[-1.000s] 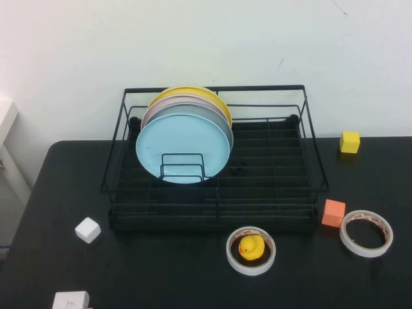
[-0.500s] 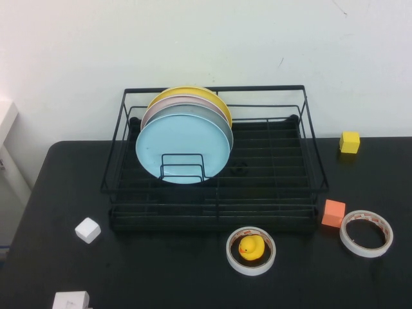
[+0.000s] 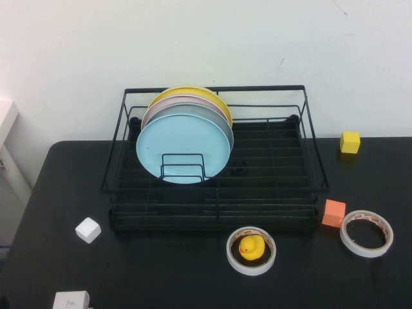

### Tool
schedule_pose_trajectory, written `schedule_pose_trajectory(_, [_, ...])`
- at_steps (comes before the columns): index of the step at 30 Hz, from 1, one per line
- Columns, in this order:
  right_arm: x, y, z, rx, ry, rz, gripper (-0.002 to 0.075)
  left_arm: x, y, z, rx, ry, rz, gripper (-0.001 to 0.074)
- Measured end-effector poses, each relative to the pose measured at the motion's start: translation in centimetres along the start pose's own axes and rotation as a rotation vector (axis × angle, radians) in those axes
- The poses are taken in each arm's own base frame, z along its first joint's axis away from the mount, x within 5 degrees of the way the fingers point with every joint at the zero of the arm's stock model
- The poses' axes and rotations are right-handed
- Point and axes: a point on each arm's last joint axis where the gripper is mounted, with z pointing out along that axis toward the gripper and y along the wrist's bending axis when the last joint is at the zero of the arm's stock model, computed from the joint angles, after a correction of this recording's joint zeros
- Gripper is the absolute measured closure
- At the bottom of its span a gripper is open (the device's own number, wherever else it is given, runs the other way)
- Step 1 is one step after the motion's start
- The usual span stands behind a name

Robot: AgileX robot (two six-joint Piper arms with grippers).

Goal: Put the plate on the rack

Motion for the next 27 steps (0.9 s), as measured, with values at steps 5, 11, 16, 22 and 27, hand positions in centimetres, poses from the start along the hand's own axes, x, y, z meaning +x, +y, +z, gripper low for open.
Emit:
schedule_pose_trajectory(5, [-0.02,0.02,0.00,-0.002,-0.002,0.003,0.0725,1.13,0.13,-0.09,-0.020,0.122,-0.090,0.0736])
schedule_pose_trajectory(11, [-0.01,0.03,0.00,-0.003,-0.001,0.004,0.0725,1.14,0.16,-0.11,-0.026,0.129,-0.119,0.0736])
schedule_pose_trajectory(16, [-0.02,0.04,0.00,-0.004,-0.002,0.005,0.0725,1.15,0.20,-0.11,-0.030,0.130,-0.103,0.0736])
schedule_pose_trajectory(22, [-0.02,0.04,0.00,-0.004,-0.002,0.005,0.0725,1.15,0.19,-0.11,-0.024,0.131,-0.059,0.0736])
schedule_pose_trajectory(27, [-0.02,0.04,0.00,-0.004,-0.002,0.005,0.0725,1.18,0.07,-0.12,0.000,0.136,-0.038,0.0736])
